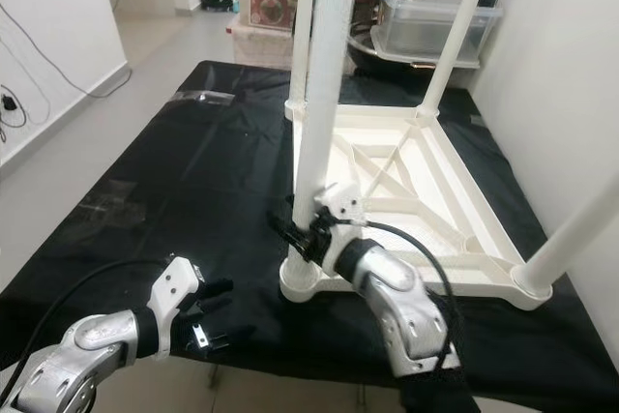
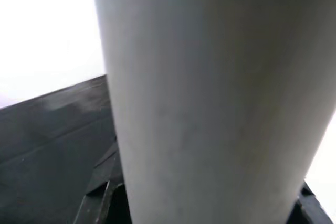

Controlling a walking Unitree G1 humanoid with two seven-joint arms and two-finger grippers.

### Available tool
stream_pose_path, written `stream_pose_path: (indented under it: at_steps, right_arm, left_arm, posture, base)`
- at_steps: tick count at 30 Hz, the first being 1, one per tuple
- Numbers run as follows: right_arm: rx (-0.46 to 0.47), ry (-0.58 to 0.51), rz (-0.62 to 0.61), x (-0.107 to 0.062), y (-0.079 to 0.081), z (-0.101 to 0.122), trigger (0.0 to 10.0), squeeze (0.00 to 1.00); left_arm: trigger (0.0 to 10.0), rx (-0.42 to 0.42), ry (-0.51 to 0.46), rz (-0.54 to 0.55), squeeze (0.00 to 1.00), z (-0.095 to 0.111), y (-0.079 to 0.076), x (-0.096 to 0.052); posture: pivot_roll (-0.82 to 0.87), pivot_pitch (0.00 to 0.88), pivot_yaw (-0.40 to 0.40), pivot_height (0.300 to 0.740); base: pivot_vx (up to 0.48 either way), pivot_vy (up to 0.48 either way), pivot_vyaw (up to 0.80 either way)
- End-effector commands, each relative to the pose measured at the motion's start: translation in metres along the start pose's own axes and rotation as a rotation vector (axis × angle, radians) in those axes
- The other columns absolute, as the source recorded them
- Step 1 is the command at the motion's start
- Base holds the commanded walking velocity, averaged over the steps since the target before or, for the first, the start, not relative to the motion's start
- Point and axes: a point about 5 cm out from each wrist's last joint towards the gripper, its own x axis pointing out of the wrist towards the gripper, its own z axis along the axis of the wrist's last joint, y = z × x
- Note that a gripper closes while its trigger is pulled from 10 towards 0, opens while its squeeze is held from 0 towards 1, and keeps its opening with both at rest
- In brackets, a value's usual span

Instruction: Building children table

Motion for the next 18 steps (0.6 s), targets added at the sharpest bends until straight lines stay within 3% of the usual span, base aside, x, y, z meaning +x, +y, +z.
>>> stream_pose_path:
  at_steps: [1,2,4,6,7,8,9,10,12,13,14,16,18]
  right_arm:
    - [0.025,0.215,-0.425,-0.018,-0.046,-0.034,0.0,0.0]
    - [0.041,0.262,-0.611,-0.028,-0.058,-0.041,0.0,0.0]
    - [0.041,0.262,-0.611,-0.028,-0.058,-0.041,0.0,0.0]
    - [0.119,0.29,-0.84,-0.05,-0.059,-0.05,0.2,0.0]
    - [0.148,0.282,-0.873,-0.055,-0.051,-0.05,2.6,0.0]
    - [0.148,0.282,-0.873,-0.055,-0.051,-0.05,2.6,0.0]
    - [0.166,0.273,-0.882,-0.057,-0.043,-0.048,8.7,0.0]
    - [0.161,0.258,-0.867,-0.055,-0.036,-0.044,10.0,0.0]
    - [0.167,0.154,-0.741,-0.043,-0.021,-0.03,10.0,0.0]
    - [0.167,0.154,-0.741,-0.043,-0.021,-0.03,10.0,0.0]
    - [0.185,0.096,-0.691,-0.039,-0.016,-0.023,10.0,1.0]
    - [0.197,0.036,-0.631,-0.034,-0.015,-0.013,10.0,1.0]
    - [0.175,-0.055,-0.425,-0.022,-0.011,0.01,10.0,1.0]
  left_arm:
    - [10.0,0.01,0.012,-0.007,0.0,-0.002,-0.002,0.0]
    - [10.0,0.011,0.011,-0.008,0.0,-0.001,-0.001,0.001]
    - [10.0,0.011,0.011,-0.008,0.0,-0.001,-0.001,0.001]
    - [10.0,0.012,0.009,-0.008,0.0,0.0,-0.001,0.002]
    - [10.0,0.012,0.008,-0.007,0.0,0.0,-0.001,0.002]
    - [10.0,0.012,0.008,-0.007,0.0,0.0,-0.001,0.002]
    - [10.0,0.009,0.008,-0.008,0.0,-0.001,-0.001,0.001]
    - [10.0,0.007,0.008,-0.009,0.0,-0.001,-0.002,0.001]
    - [10.0,0.005,0.011,-0.014,0.0,-0.003,-0.003,0.002]
    - [10.0,0.005,0.011,-0.014,0.0,-0.003,-0.003,0.002]
    - [10.0,0.004,0.012,-0.017,0.0,-0.003,-0.003,0.002]
    - [10.0,0.005,0.01,-0.021,0.0,-0.002,-0.003,0.003]
    - [10.0,0.012,0.009,-0.02,0.0,0.0,0.001,0.004]
  posture:
    - [0.09,0.0,-0.081,0.74]
    - [0.09,0.0,-0.081,0.74]
    - [0.09,0.0,-0.081,0.74]
    - [0.09,0.0,-0.079,0.74]
    - [0.08,0.0,-0.079,0.74]
    - [0.08,0.0,-0.079,0.74]
    - [0.08,0.0,-0.079,0.74]
    - [0.07,0.0,-0.07,0.74]
    - [0.07,0.0,-0.067,0.74]
    - [0.07,0.0,-0.067,0.74]
    - [0.07,0.0,-0.067,0.74]
    - [0.07,0.0,-0.065,0.74]
    - [0.07,0.0,-0.066,0.74]
  base:
    - [0.0,0.0,0.0]
    - [0.0,0.0,0.0]
    - [0.0,0.0,0.0]
    - [0.0,0.0,0.0]
    - [0.0,0.0,0.0]
    - [0.0,0.0,0.0]
    - [0.0,0.0,0.0]
    - [0.0,0.0,0.0]
    - [0.0,0.0,0.0]
    - [0.0,0.0,0.0]
    - [0.0,0.0,0.0]
    - [0.0,0.0,0.0]
    - [0.0,0.0,0.0]
